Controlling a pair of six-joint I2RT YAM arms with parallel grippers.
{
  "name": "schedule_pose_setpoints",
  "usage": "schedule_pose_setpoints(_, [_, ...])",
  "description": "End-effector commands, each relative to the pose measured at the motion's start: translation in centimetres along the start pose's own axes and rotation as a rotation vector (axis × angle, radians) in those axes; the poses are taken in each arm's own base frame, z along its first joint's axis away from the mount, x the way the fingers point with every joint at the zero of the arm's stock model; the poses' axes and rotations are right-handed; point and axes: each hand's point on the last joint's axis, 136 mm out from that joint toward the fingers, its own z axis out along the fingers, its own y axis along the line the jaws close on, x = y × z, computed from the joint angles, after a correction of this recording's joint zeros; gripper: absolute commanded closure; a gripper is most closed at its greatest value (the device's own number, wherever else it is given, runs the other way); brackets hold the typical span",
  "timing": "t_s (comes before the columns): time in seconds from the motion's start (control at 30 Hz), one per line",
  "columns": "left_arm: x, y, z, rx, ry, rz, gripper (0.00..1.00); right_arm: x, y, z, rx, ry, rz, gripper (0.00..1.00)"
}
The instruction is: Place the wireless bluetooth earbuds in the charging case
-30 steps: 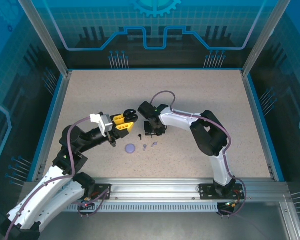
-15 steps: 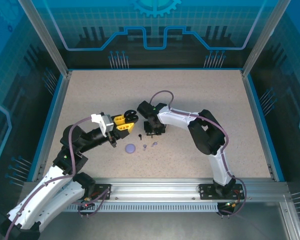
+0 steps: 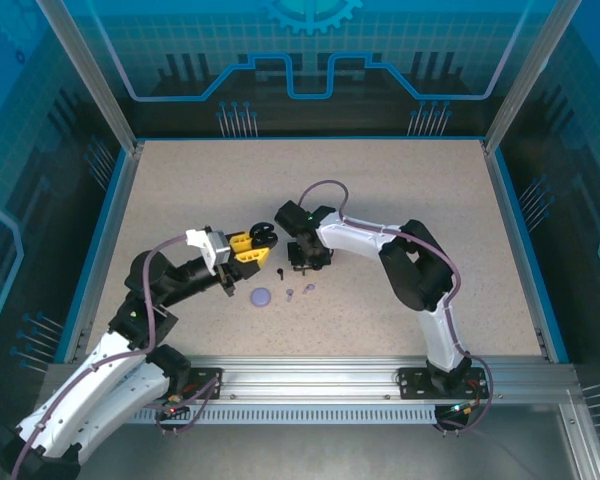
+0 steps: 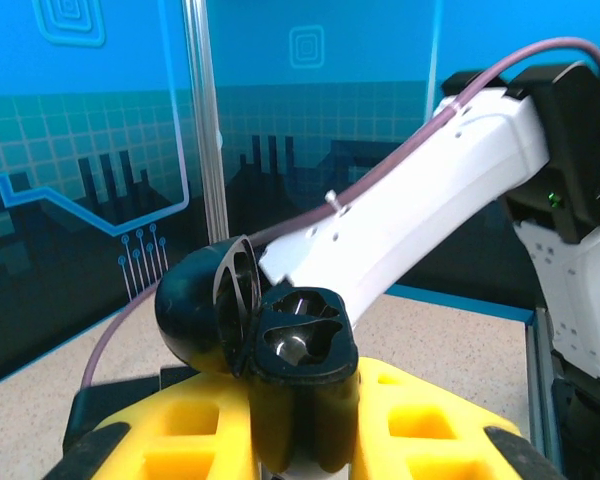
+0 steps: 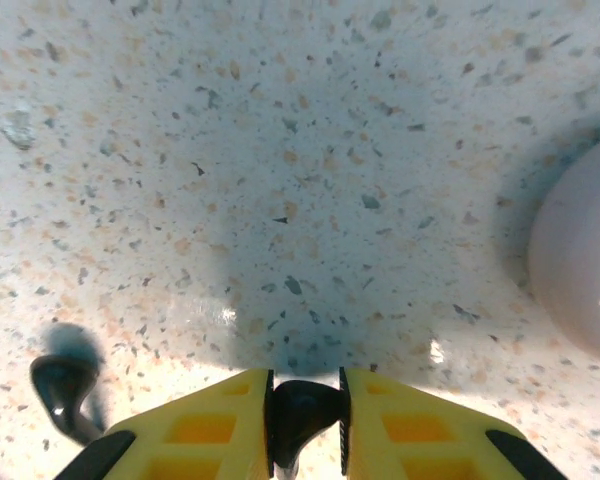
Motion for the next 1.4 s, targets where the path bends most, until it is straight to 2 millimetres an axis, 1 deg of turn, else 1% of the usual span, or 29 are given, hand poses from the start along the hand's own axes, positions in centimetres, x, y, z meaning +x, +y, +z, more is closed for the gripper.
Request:
schedule_pose_setpoints(0.0, [0.1, 0.5, 0.2, -0.025, -0.021, -0.009, 1.0, -1.8, -0.3, -4.4, -0.026, -0.11, -0.014, 0.78])
schedule_pose_setpoints(0.23, [0.9, 1.5, 1.2, -0.046, -0.026, -0.039, 1.0, -3.4, -2.0, -12.1, -0.054, -0.289, 0.005, 0.78])
schedule_pose_setpoints(0.37, [1.3, 2.5, 2.1, -0.069, -0.031, -0.047, 1.0, -4.3, -2.3, -17.4, -0.114, -0.411, 0.011, 0.78])
schedule_pose_setpoints(0.5, [1.3, 3.4, 3.5, -0.076, -0.043, -0.048, 1.0, -4.9, -2.5, -22.6, -0.188, -0.545, 0.005, 0.77])
schedule_pose_setpoints(0.6, [1.4, 4.0, 4.7, -0.072, -0.049, -0.06, 1.0, -5.0, -2.5, -26.2, -0.244, -0.642, -0.009, 0.77])
schedule_pose_setpoints(0.67, [1.5, 4.4, 5.4, -0.068, -0.056, -0.069, 1.0, -5.0, -2.5, -28.3, -0.273, -0.696, -0.028, 0.77])
schedule_pose_setpoints(0.8, [1.8, 4.7, 6.8, -0.049, -0.05, -0.088, 1.0, -4.6, -2.1, -31.7, -0.331, -0.787, -0.071, 0.77])
schedule_pose_setpoints(0.9, [1.9, 4.6, 7.6, -0.04, -0.051, -0.086, 1.0, -4.2, -1.3, -33.5, -0.381, -0.844, -0.099, 0.77])
schedule_pose_setpoints(1.0, [2.2, 4.6, 8.2, -0.034, -0.047, -0.088, 1.0, -3.9, -0.4, -34.2, -0.405, -0.87, -0.123, 0.77])
schedule_pose_setpoints(1.13, [2.5, 4.4, 8.8, -0.025, -0.041, -0.091, 1.0, -3.7, 0.8, -34.2, -0.43, -0.882, -0.142, 0.77])
schedule_pose_setpoints(1.23, [2.4, 4.4, 9.0, -0.025, -0.044, -0.091, 1.0, -3.7, 1.7, -33.8, -0.442, -0.874, -0.154, 0.77])
schedule_pose_setpoints(1.37, [2.4, 4.4, 9.1, -0.027, -0.047, -0.094, 1.0, -3.7, 2.2, -33.2, -0.432, -0.859, -0.164, 0.77])
